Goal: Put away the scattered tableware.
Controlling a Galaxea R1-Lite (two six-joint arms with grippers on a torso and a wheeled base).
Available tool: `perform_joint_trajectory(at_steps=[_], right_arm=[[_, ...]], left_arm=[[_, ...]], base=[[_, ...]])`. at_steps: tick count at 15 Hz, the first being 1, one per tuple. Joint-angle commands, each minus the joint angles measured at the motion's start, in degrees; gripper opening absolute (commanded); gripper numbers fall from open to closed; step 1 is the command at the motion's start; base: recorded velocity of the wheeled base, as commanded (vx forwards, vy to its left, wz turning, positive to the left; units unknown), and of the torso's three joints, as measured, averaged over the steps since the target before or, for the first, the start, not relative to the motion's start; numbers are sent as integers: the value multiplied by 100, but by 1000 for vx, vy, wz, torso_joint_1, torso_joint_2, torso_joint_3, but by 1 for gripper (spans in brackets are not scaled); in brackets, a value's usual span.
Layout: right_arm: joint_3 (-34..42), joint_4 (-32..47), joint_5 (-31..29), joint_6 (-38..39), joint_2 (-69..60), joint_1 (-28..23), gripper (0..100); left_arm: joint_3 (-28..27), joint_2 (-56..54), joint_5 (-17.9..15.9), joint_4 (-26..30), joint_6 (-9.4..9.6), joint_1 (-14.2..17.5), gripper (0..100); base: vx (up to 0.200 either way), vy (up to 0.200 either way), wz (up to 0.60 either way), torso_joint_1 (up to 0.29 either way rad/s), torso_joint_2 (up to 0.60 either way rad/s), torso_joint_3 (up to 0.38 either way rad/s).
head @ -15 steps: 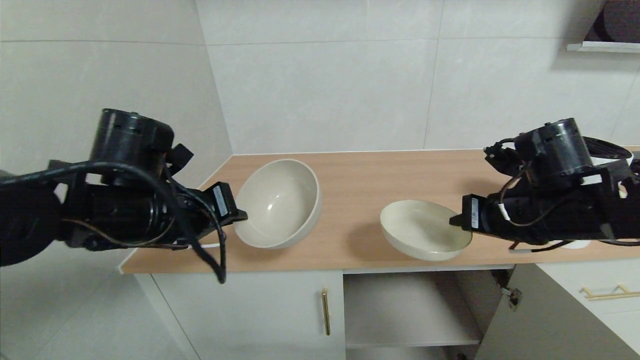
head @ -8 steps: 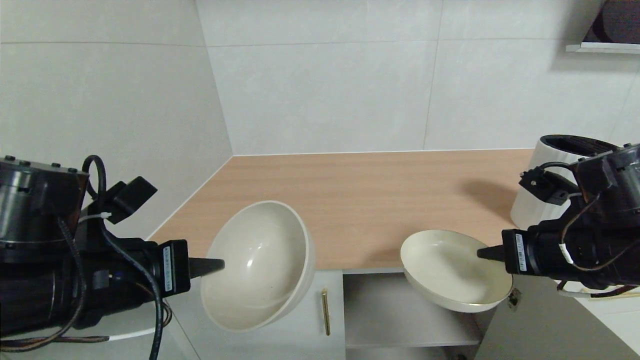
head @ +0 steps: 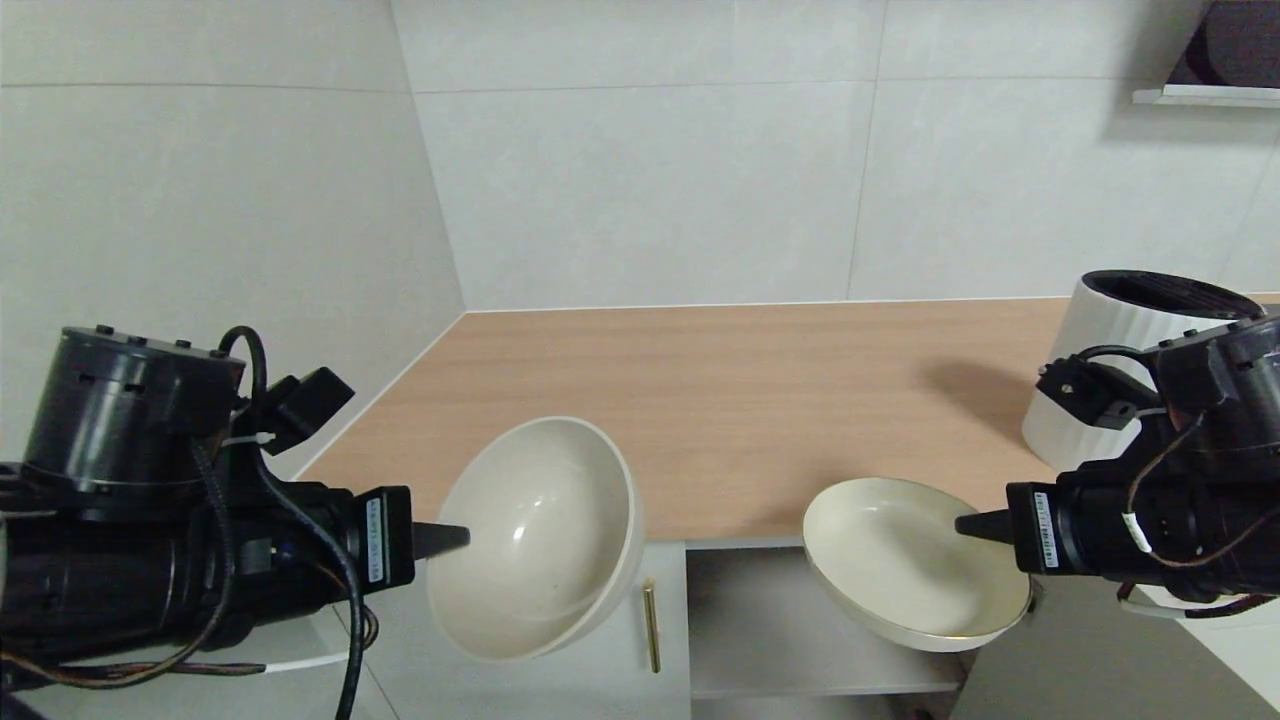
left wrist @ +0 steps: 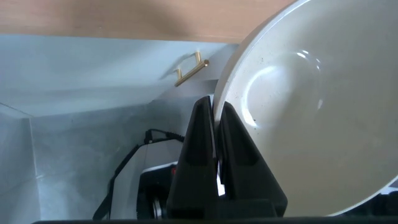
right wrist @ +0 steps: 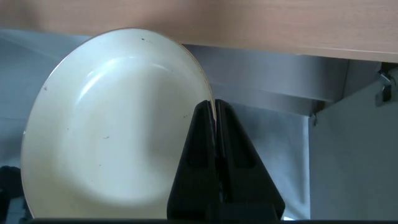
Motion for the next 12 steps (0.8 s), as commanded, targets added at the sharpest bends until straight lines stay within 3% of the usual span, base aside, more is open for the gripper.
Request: perform_joint_trajectory(at_steps=[1,5,12], right_arm=[[16,0,2,-7,122,2,0],[16,0,2,-7,122,2,0],[16,-88,-33,-7,359,-7,0]], left_arm=[[-1,215,5,8,-3,-13,0],[-1,206,23,8,-3,-13,0],[-1,250,14,8,-12,-13,0]], base=[[-200,0,0,17,2,-7],[-200,0,0,1,0,5],[0,0,0,0,0,0]])
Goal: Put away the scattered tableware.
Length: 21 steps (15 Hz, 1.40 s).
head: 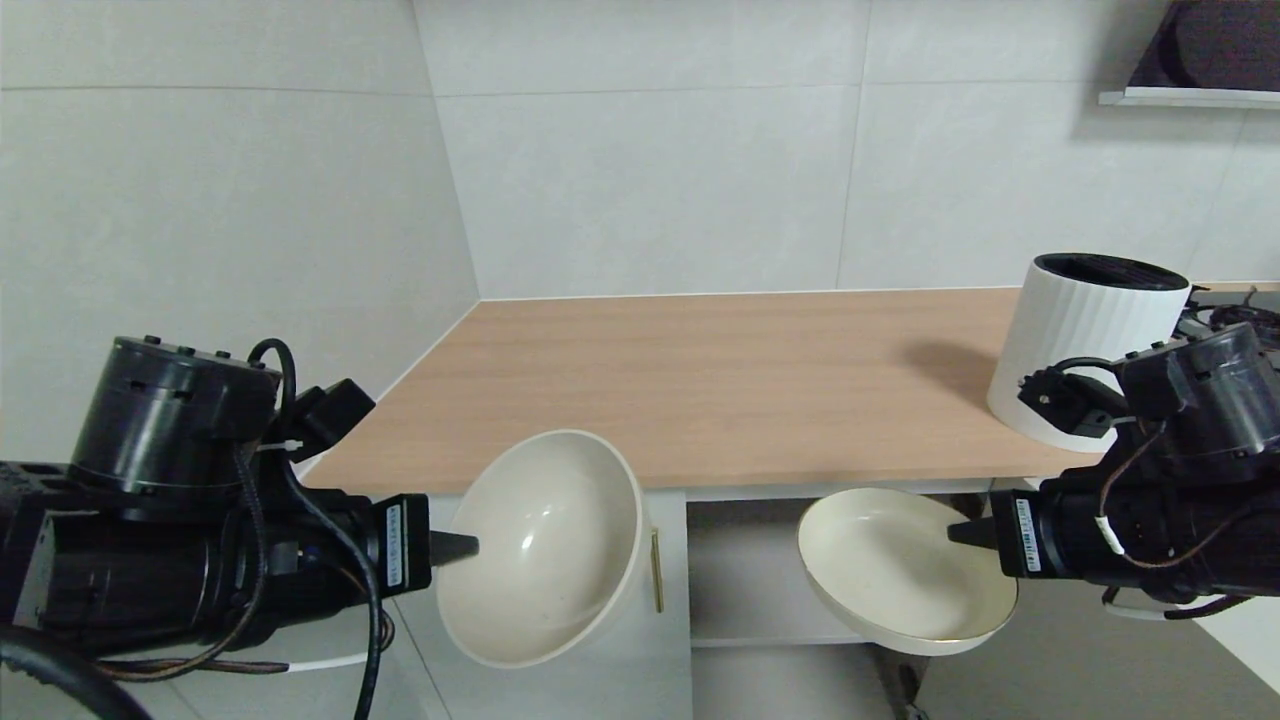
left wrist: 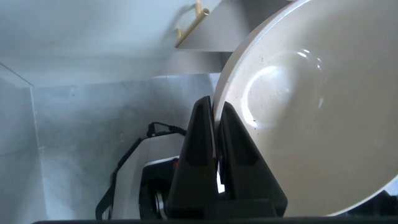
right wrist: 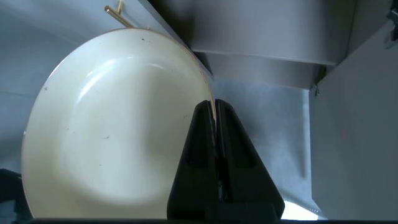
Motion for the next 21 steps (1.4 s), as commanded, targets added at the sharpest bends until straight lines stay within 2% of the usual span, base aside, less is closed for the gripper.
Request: perform_joint_trajectory(at_steps=[1,14,21], right_arm=[[7,-55,-23,1,161,-15,0],[95,-99,-181,-183,258,-24,0],[112,-99,-172,-192,258,-24,0]], left_arm=[[-7,39,-2,2,-5,1,0],[-7,57,-2,2,-5,1,0],[-7,48,-2,2,-5,1,0]], base=[[0,0,0,0,0,0],[0,0,0,0,0,0],[0,0,0,-165,403,239]])
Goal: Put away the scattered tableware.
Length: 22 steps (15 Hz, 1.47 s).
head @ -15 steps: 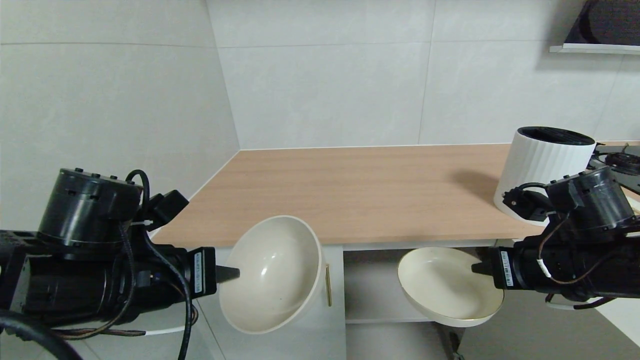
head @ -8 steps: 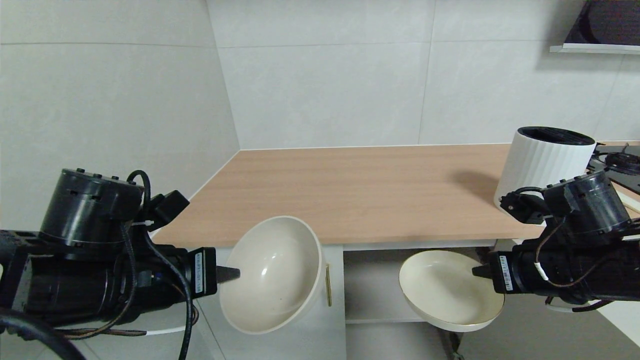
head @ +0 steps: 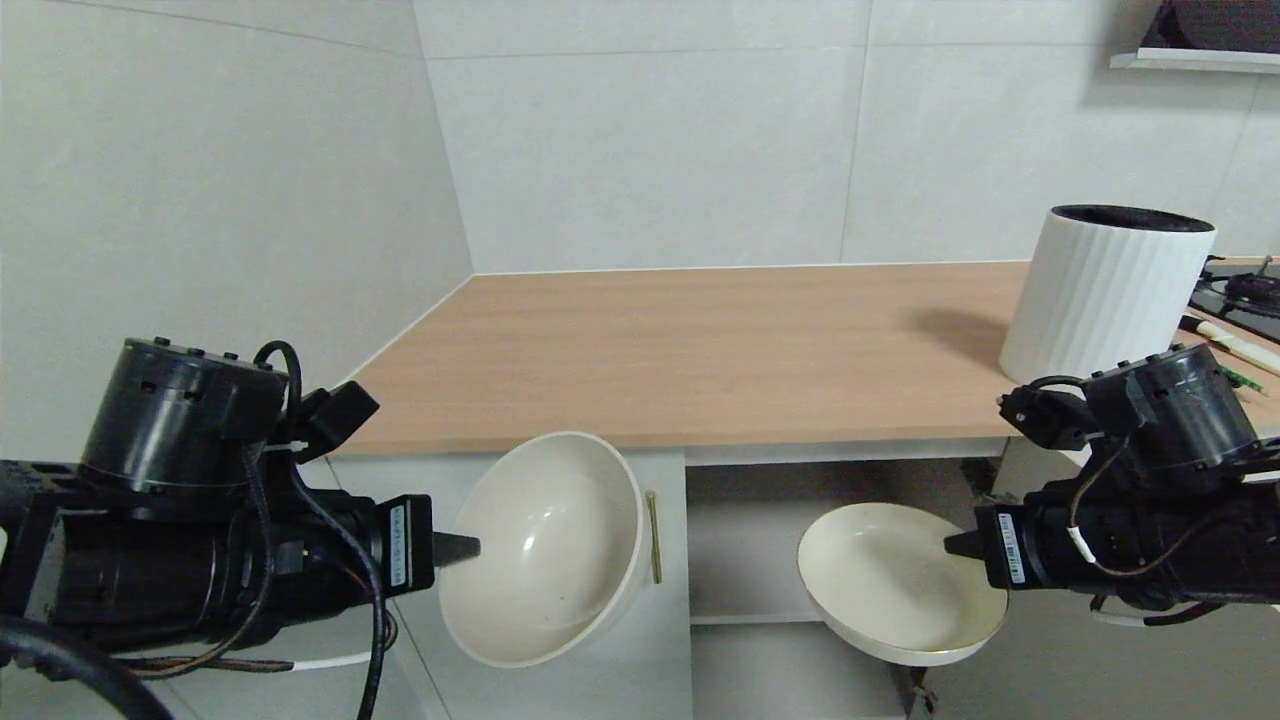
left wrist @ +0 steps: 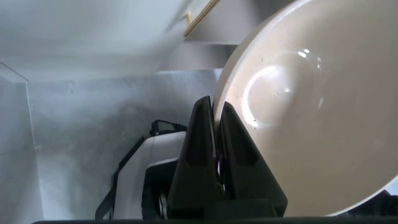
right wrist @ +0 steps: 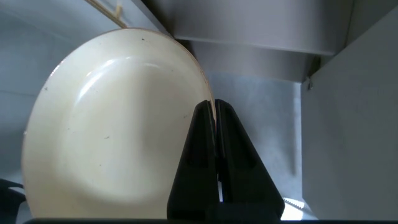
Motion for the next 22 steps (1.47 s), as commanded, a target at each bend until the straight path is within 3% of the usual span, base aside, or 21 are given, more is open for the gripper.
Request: perform_joint_trajectory(at_steps=[1,13,19,22], right_arm=[[3,-3,4,-5,-2,2,0],[38,-82,4,-5,68,2,0],[3,-82,-4,-5,191,2,0],[-59,-504,-13,3,736,2,0]], left_arm=[[-1,6,1,-5,-2,-1,0],[-1,6,1,-5,-2,-1,0],[-1,14,9,-5,-2,-1,0],[-10,-3,9,-5,-2,-1,0]], base=[[0,0,0,-188,481,286],[0,0,0,-139,448,303],[0,0,0,-16,64,39],[0,0,0,0,0,0]])
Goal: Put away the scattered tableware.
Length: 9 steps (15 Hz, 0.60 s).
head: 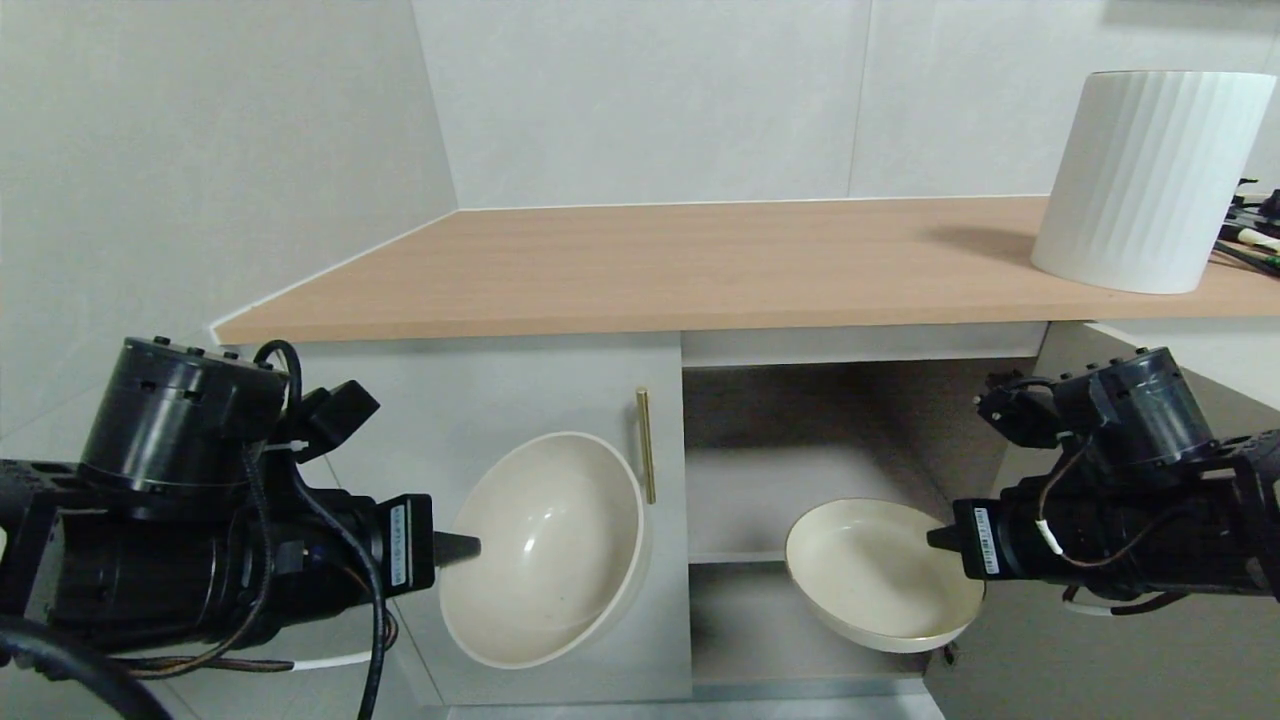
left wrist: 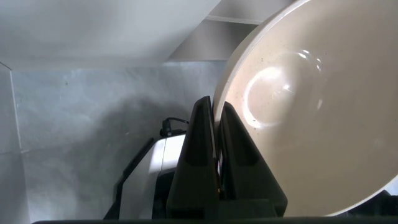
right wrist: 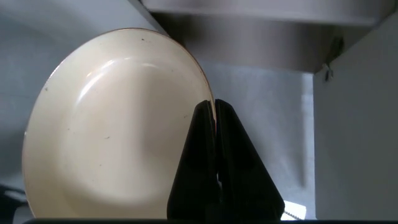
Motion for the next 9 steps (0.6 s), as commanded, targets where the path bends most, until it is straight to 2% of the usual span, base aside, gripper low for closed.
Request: perform_joint_trajectory(at_steps=[1,5,7,9], right_arm=[[0,-228,-7,-5,558,-7,0],[-510,-1265,-51,3,1973,-192,0],[-729,-2179,-236,21,2887,-306,0],[-773,-3295,-693,21,3704,-306,0]], left_arm=[[-3,-6,-5,0,-2,1,0],[-47,21,-14,0,-2,1,0],[-47,29,-14,0,-2,1,0],[-47,38,-14,0,-2,1,0]], base=[[0,0,0,0,0,0],[0,0,0,0,0,0],[0,0,0,0,0,0],[0,0,0,0,0,0]])
